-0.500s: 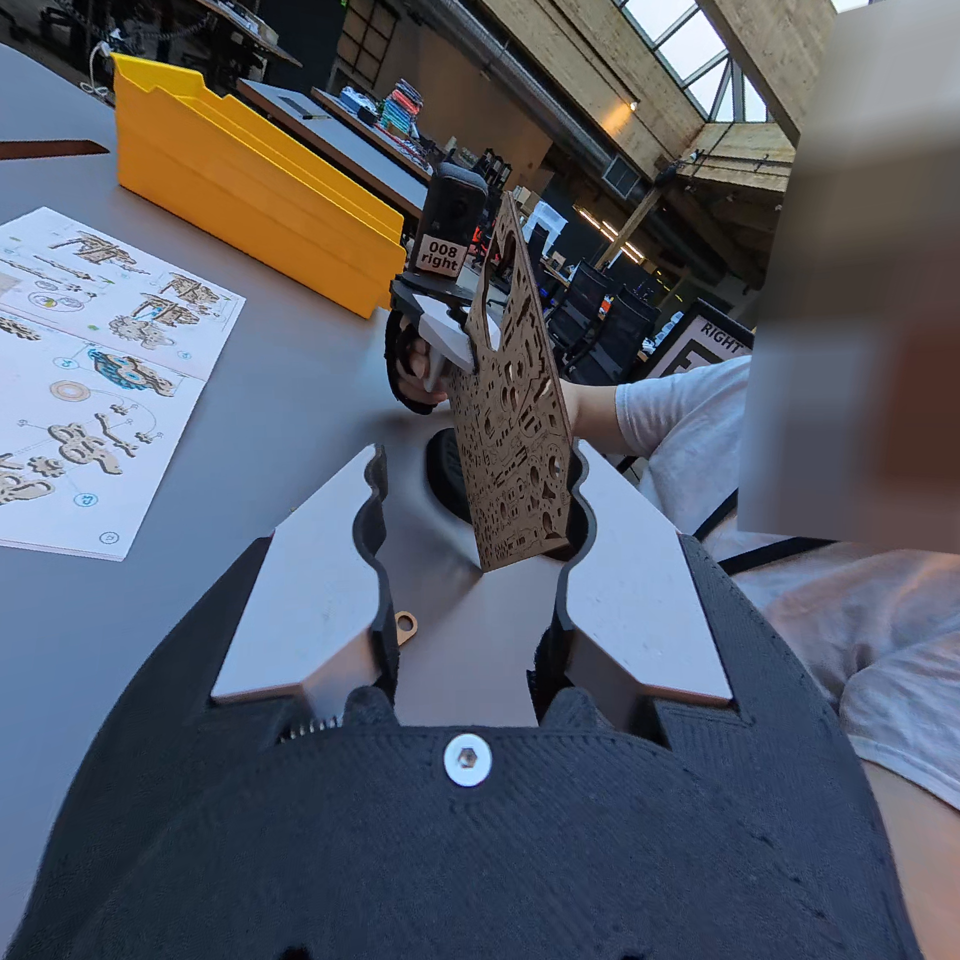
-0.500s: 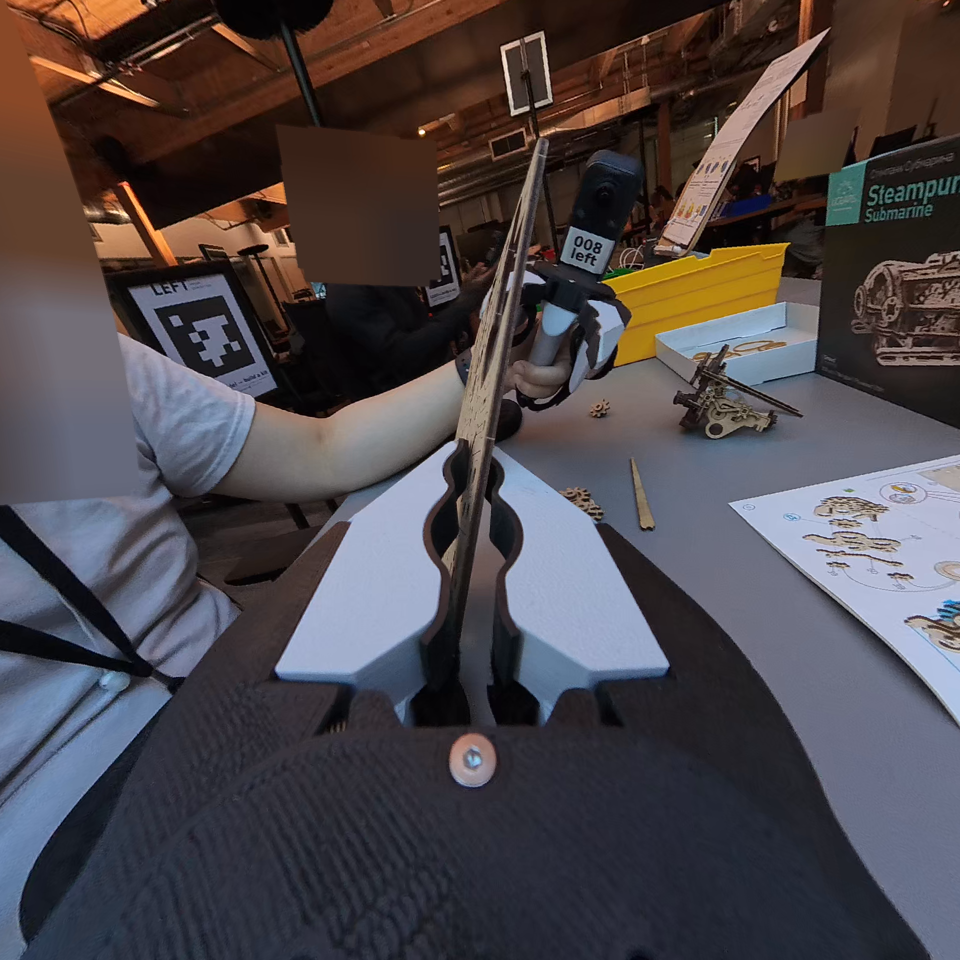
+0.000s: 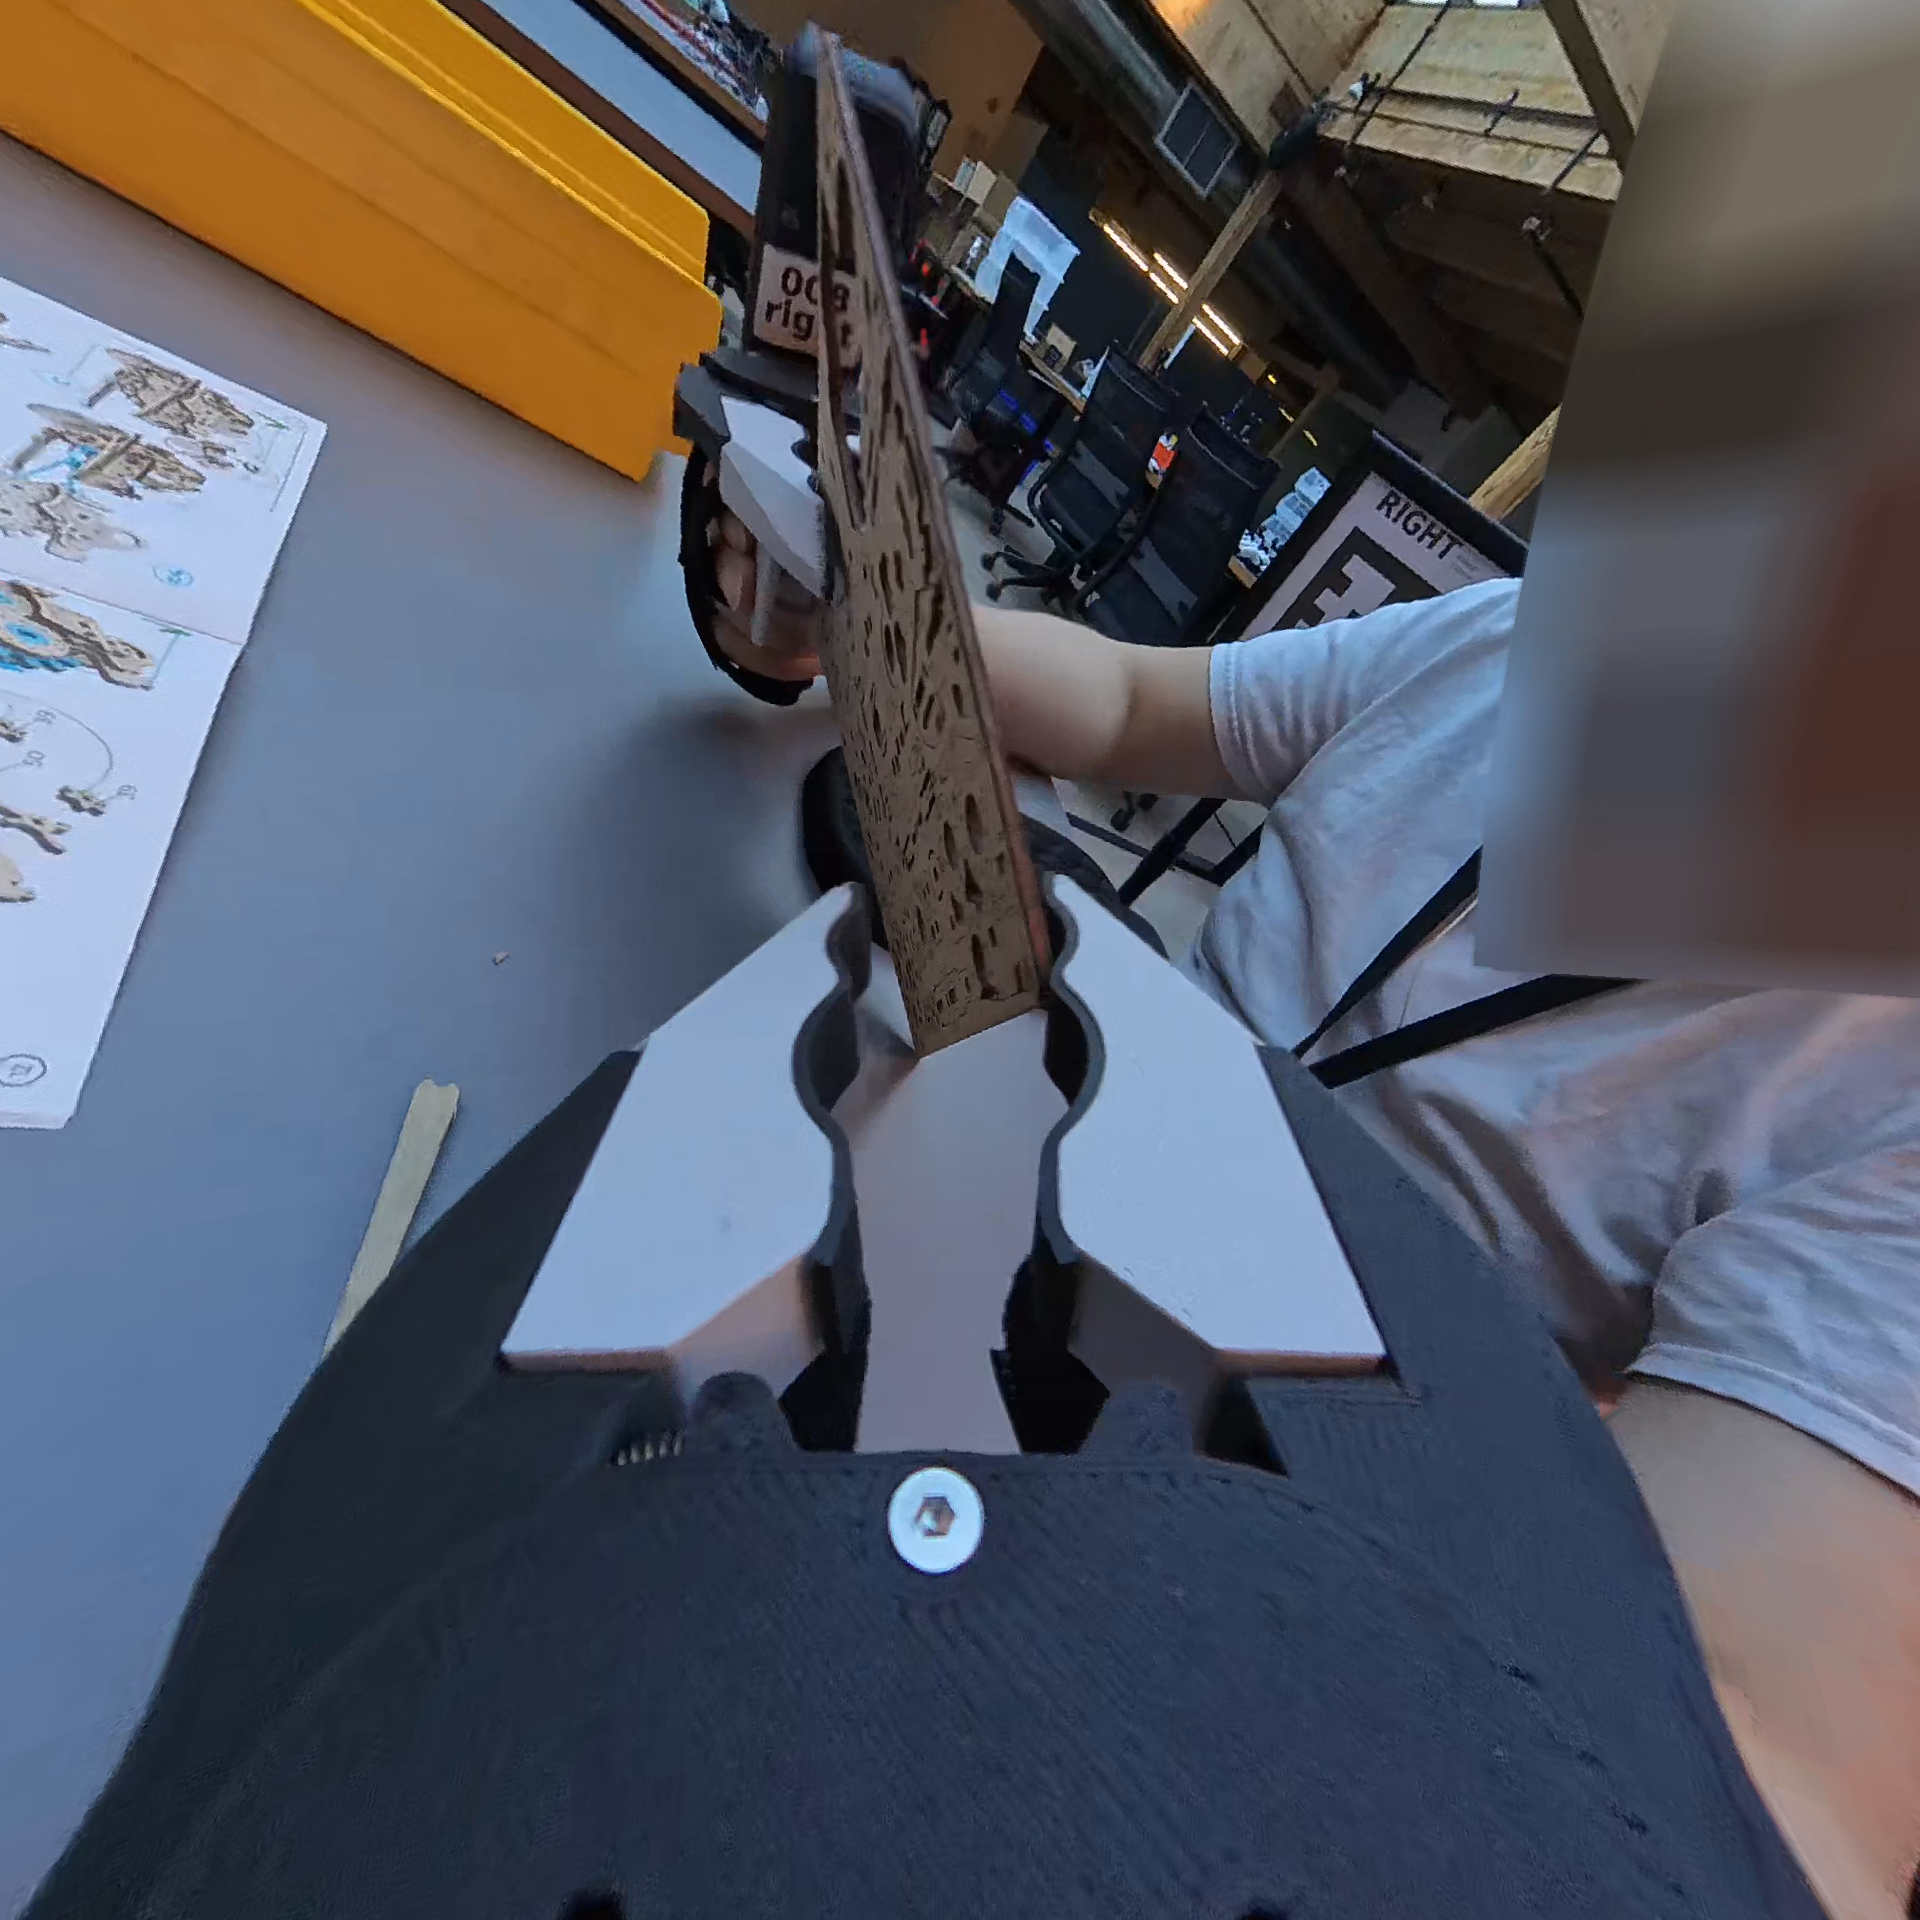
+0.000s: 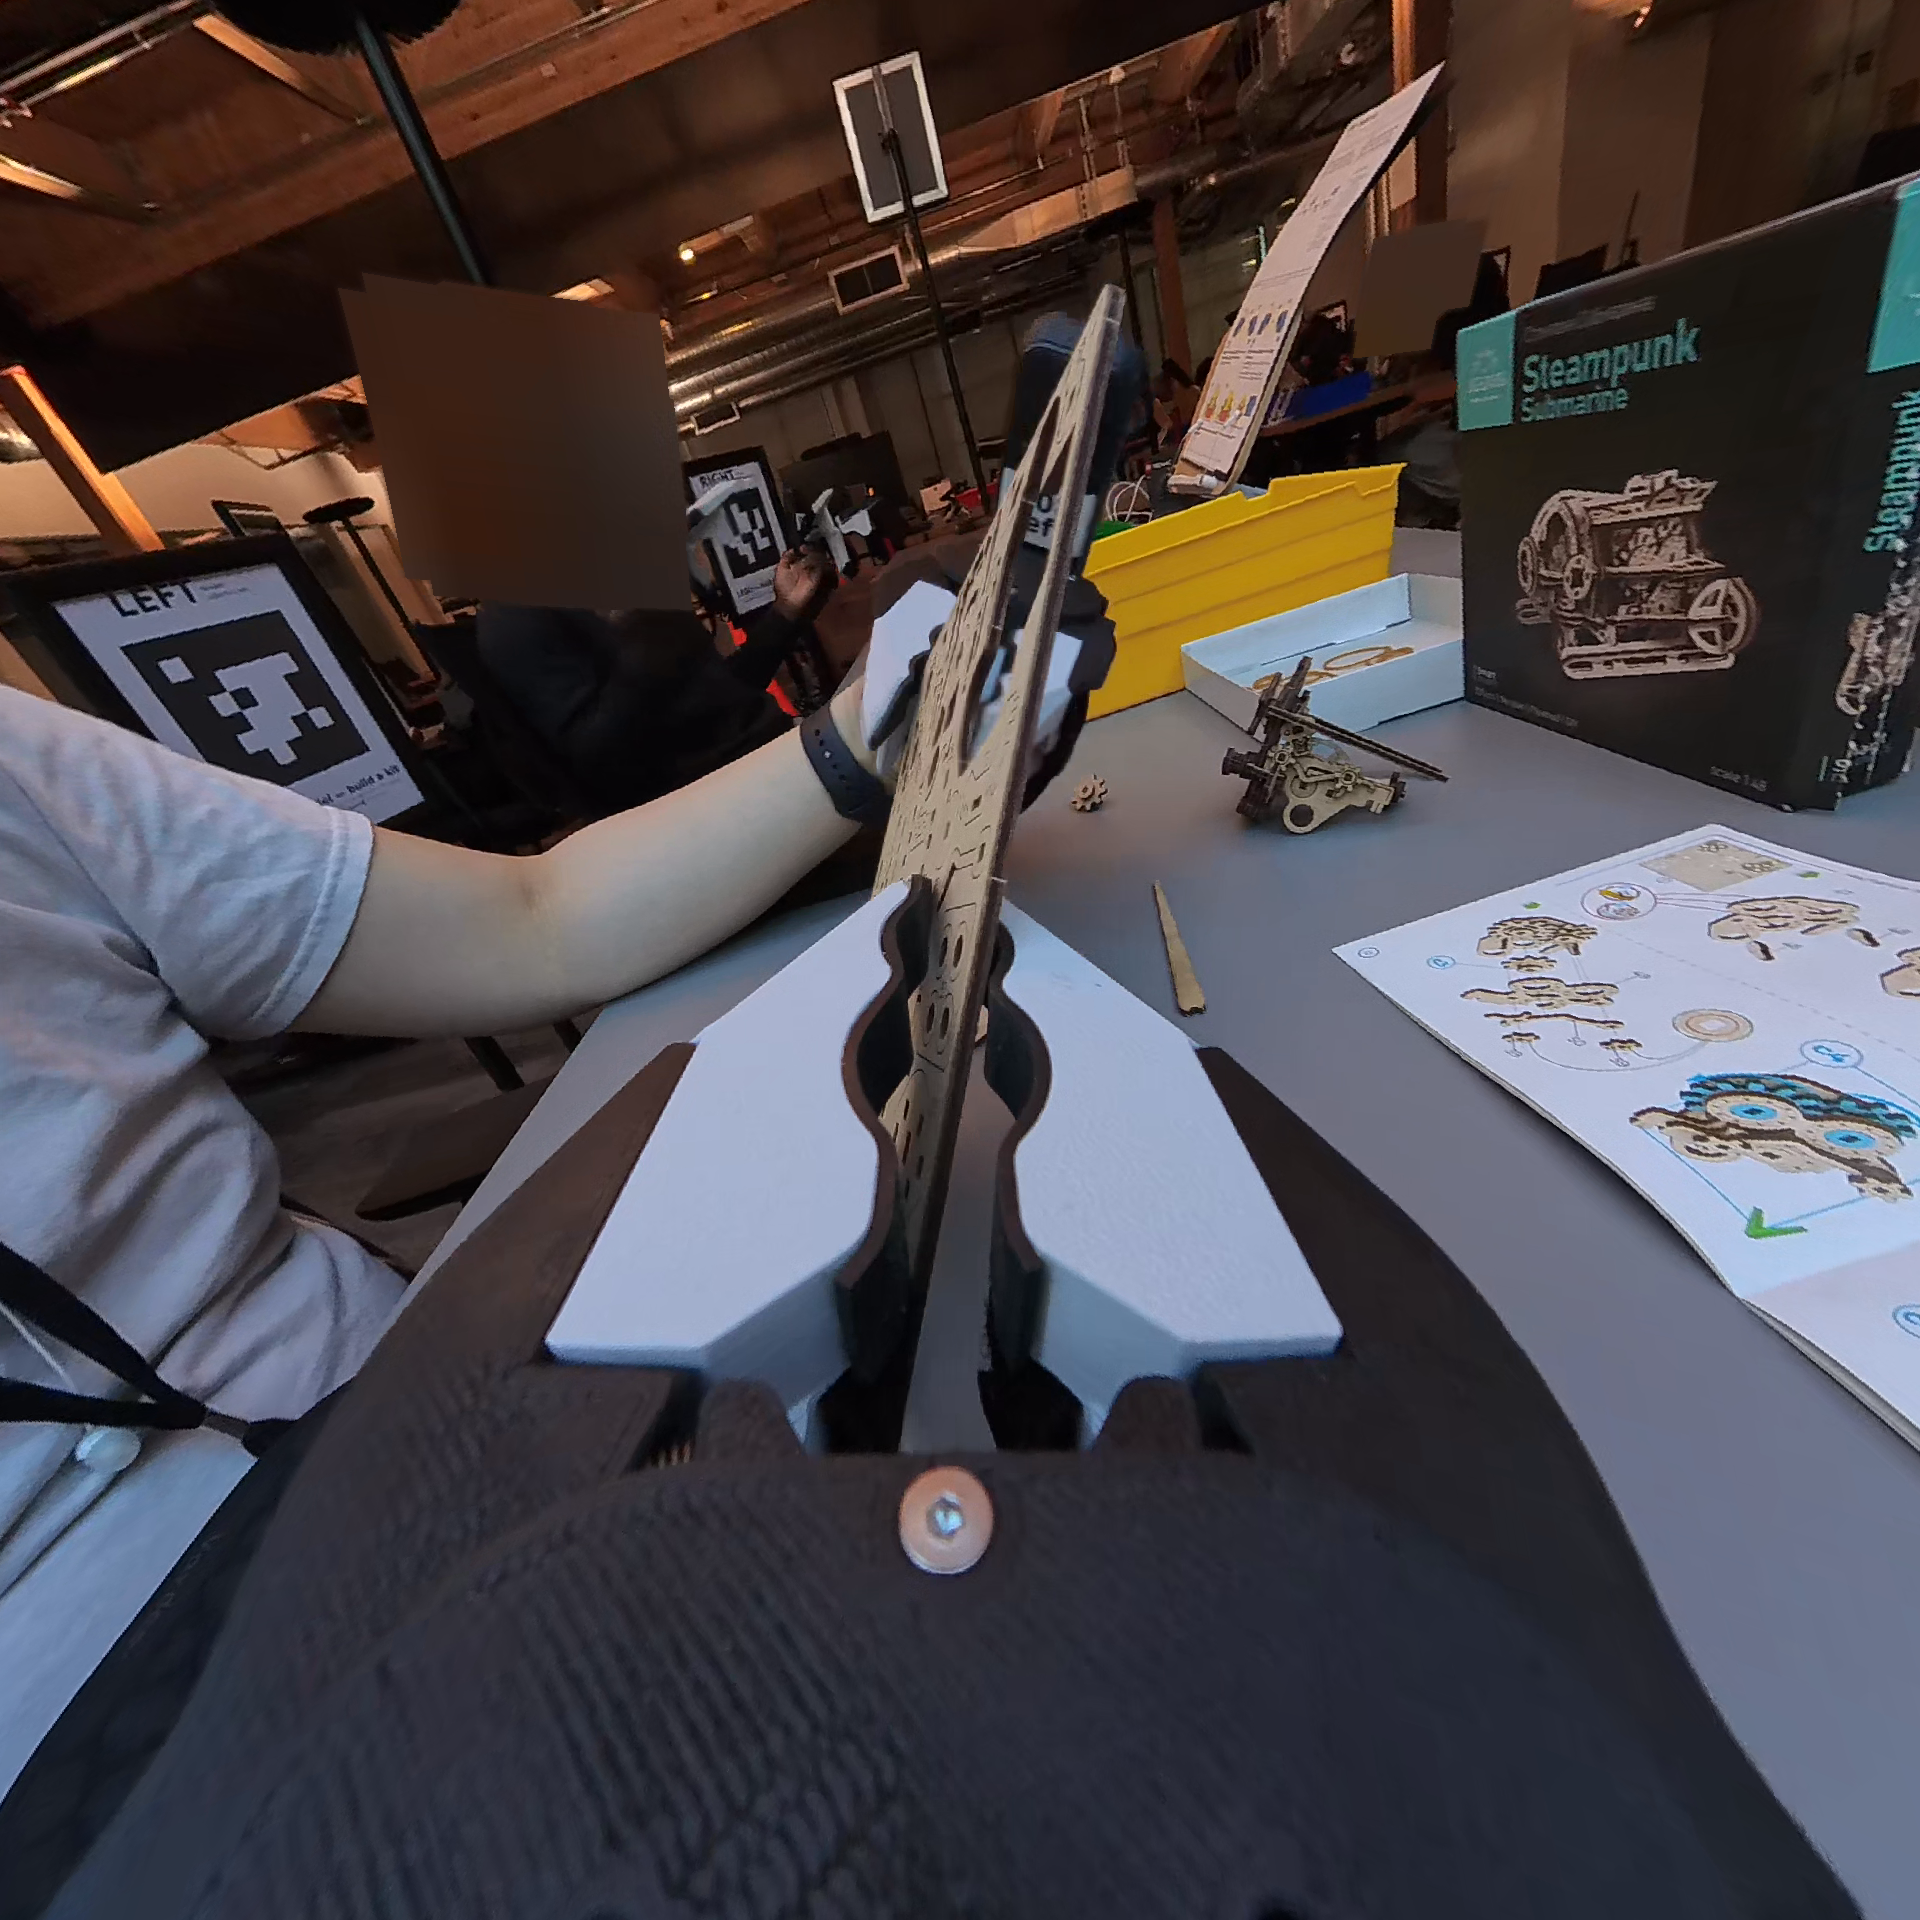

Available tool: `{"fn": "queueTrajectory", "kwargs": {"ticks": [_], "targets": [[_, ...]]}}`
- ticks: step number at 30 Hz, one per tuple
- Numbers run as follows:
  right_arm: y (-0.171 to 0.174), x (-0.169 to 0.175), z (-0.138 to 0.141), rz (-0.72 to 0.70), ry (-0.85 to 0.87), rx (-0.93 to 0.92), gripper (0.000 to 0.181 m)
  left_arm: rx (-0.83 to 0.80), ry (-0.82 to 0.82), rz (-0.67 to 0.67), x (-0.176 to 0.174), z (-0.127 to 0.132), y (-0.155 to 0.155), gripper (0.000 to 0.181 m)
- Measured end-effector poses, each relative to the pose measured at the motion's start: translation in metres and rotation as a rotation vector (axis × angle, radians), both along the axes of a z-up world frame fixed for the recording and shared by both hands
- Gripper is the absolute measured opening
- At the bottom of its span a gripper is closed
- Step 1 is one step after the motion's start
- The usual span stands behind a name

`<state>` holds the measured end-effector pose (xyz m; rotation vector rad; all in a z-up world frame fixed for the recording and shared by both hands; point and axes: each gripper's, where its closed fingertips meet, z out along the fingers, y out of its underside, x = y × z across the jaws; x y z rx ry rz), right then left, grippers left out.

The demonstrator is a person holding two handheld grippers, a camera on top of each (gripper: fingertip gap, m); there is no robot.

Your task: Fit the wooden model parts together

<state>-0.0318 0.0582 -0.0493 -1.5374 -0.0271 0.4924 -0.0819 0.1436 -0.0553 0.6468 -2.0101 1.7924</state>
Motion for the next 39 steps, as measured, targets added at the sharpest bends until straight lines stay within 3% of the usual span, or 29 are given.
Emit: {"fn": "queueTrajectory", "kwargs": {"ticks": [2,4,16,22,26,28,30,33,36,37,39], "targets": [[-0.001,0.005,0.0,-0.014,0.014,0.0,0.004,-0.024,-0.063,0.035,0.007,0.008,0.001,0.006],[-0.002,0.005,0.001,-0.005,0.025,0.0,0.003,-0.008,-0.124,0.1,0.016,0.011,0.003,0.003],[-0.007,-0.005,-0.005,0.057,0.005,-0.1,0.008,0.033,-0.171,0.156,0.018,0.019,0.01,0.0],[-0.005,-0.009,-0.009,0.065,0.015,-0.159,0.001,0.016,-0.186,0.16,0.018,0.023,0.009,0.0],[-0.005,-0.011,-0.01,0.054,-0.014,-0.188,0.001,-0.05,-0.212,0.17,0.018,0.031,0.009,0.005],[-0.006,-0.014,-0.01,0.063,-0.04,-0.186,0.001,-0.05,-0.188,0.172,0.018,0.03,0.01,0.028],[-0.006,-0.015,-0.01,0.065,-0.051,-0.184,0.001,0.001,-0.168,0.15,0.013,0.021,0.009,0.038],[-0.005,-0.015,-0.011,0.066,-0.062,-0.172,0.001,0.102,-0.139,0.045,-0.007,0.005,0.001,0.037],[-0.001,-0.017,-0.012,0.06,-0.048,-0.164,0.001,0.188,-0.132,0.061,-0.007,-0.011,-0.004,0.037],[0.002,-0.02,-0.013,0.066,-0.043,-0.164,0.001,0.206,-0.132,0.072,-0.005,-0.015,-0.005,0.031],[0.005,-0.026,-0.02,0.081,-0.061,-0.196,0.002,0.209,-0.142,0.082,-0.003,-0.015,-0.005,0.001]]}}
